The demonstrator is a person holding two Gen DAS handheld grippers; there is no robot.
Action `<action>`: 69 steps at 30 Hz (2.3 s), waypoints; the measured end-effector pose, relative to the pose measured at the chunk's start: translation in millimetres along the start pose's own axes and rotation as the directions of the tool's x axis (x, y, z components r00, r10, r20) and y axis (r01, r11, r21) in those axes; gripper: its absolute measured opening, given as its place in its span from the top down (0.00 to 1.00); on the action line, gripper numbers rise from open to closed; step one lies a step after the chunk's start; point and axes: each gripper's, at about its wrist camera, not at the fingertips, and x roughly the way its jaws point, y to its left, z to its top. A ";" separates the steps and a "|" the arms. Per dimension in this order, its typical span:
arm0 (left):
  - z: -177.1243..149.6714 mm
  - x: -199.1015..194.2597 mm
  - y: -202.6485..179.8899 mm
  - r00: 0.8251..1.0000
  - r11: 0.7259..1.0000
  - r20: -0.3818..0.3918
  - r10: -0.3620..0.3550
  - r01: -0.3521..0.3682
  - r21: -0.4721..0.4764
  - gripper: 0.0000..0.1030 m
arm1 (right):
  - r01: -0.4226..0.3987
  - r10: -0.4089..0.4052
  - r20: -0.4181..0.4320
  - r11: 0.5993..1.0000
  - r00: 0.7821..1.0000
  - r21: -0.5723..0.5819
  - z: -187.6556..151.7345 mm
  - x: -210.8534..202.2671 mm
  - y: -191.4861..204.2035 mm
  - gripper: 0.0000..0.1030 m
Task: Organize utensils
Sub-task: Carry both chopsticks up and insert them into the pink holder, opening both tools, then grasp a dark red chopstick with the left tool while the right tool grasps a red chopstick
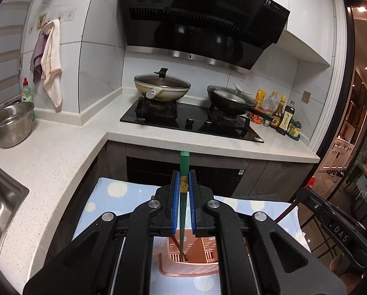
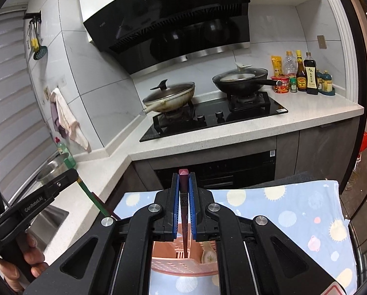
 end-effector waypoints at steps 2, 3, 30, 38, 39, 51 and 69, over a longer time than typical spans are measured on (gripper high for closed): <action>-1.5 1.0 3.0 1.000 1.000 -0.003 0.011 -0.011 -0.011 0.86 | 0.017 -0.017 0.006 1.000 1.000 0.000 -2.2 -0.4 -0.1 0.81; -2.0 1.1 3.8 1.000 1.000 -0.004 0.017 -0.017 -0.016 0.72 | 0.022 -0.022 0.012 1.000 1.000 0.000 -2.7 -1.7 0.2 0.76; -63.7 -93.0 -9.4 0.991 0.991 -0.054 0.120 -0.117 0.063 0.55 | 0.027 -0.028 -0.020 0.996 0.999 -0.089 -73.6 -117.1 18.2 0.60; -109.9 -121.5 -11.4 0.985 0.991 -0.118 0.122 -0.114 0.071 0.55 | 0.050 -0.060 -0.078 0.992 0.995 -0.119 -129.4 -157.2 18.2 0.60; -118.2 -124.9 -10.9 0.984 0.991 -0.133 0.121 -0.112 0.072 0.55 | 0.056 -0.067 -0.090 0.991 0.994 -0.119 -137.9 -162.1 15.8 0.60; -219.6 -147.5 -6.8 0.952 0.994 -0.286 0.108 -0.097 0.053 0.55 | 0.140 -0.153 -0.244 0.988 0.958 -0.069 -229.6 -188.1 -30.9 0.60; -347.3 -169.3 -8.2 0.874 0.995 -0.483 0.055 -0.008 0.098 0.55 | 0.164 -0.176 -0.394 0.984 0.902 -0.063 -316.0 -198.7 -46.4 0.60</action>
